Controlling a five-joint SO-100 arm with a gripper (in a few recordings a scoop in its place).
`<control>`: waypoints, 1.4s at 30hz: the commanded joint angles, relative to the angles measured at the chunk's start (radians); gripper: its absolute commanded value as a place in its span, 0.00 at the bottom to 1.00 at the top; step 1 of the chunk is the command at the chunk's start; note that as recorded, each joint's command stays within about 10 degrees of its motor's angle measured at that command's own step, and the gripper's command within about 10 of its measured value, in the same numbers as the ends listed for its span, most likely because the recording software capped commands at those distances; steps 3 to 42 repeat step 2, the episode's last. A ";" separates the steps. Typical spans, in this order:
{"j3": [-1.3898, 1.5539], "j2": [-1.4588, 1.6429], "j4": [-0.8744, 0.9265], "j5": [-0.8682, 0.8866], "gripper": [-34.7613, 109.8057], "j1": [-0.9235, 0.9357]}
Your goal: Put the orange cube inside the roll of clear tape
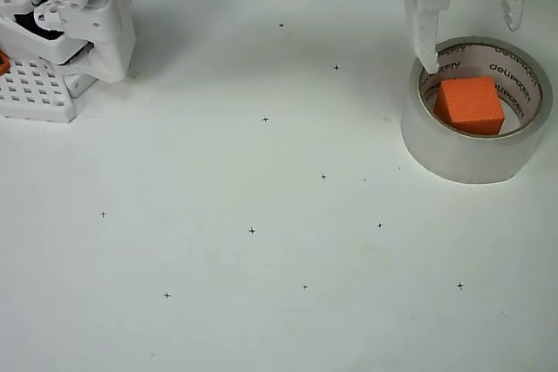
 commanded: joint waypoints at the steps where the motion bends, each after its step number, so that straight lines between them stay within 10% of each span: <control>1: -0.066 0.049 -0.003 -0.018 0.50 -0.008; 42: -0.066 0.049 -0.003 -0.018 0.50 -0.008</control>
